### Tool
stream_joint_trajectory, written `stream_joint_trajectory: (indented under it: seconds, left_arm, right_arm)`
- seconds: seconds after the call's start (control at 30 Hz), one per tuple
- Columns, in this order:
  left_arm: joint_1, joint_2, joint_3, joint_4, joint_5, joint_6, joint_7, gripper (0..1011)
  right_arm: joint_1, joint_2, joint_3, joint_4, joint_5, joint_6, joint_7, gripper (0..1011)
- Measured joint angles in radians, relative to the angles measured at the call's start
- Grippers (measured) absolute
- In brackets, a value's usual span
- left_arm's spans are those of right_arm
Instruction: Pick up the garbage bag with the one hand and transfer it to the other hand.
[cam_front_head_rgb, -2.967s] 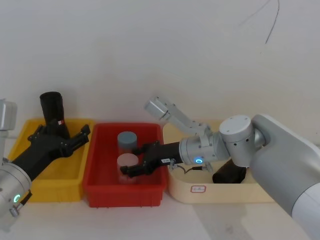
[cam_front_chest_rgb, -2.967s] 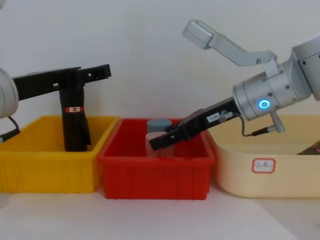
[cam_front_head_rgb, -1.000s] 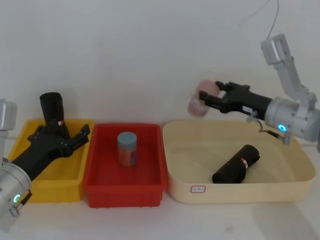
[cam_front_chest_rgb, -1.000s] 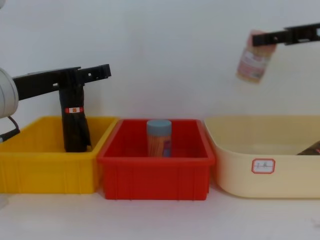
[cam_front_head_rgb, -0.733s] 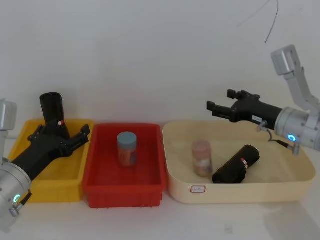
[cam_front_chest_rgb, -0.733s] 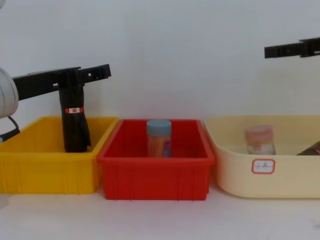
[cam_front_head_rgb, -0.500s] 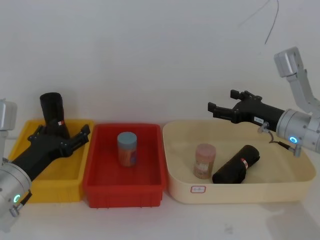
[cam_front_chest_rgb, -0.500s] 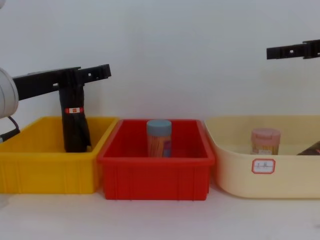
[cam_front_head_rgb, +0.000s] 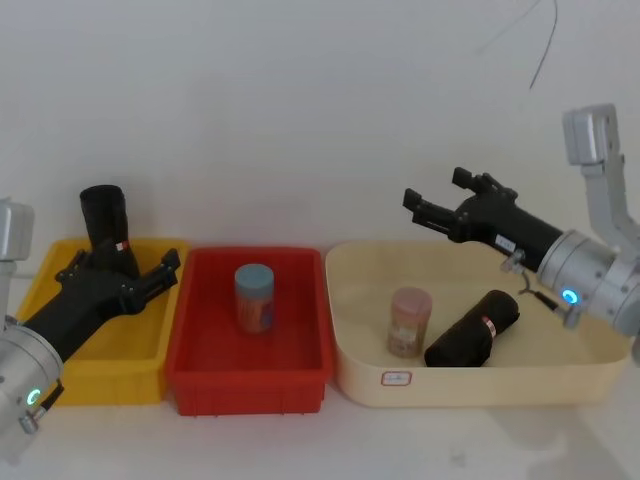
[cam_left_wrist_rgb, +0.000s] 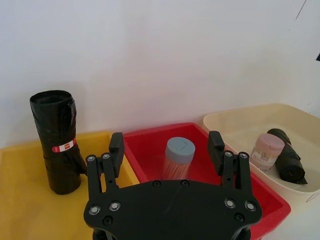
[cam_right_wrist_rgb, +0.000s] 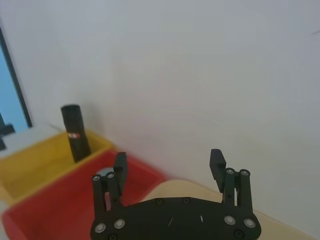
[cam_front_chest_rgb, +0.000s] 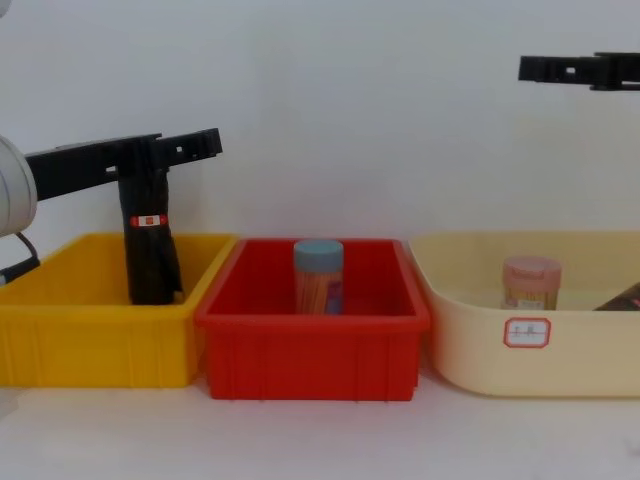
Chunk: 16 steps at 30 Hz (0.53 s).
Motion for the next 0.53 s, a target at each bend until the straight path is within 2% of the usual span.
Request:
stream_joint_trajectory:
  seconds: [0.2,0.23,0.53]
  left_arm:
    - [0.0,0.0,0.0,0.0,0.0,0.0,0.0,1000]
    - [0.0,0.0,0.0,0.0,0.0,0.0,0.0,1001]
    - [0.0,0.0,0.0,0.0,0.0,0.0,0.0,1001]
  right_arm:
    - [-0.099,-0.035,0.018,-0.105,0.015,-0.047,-0.066,999]
    - [-0.132,-0.046,0.019,-0.139,0.016,-0.058,-0.083,999]
    - [-0.294,-0.099,0.006,-0.295,0.012,-0.112,-0.17,999]
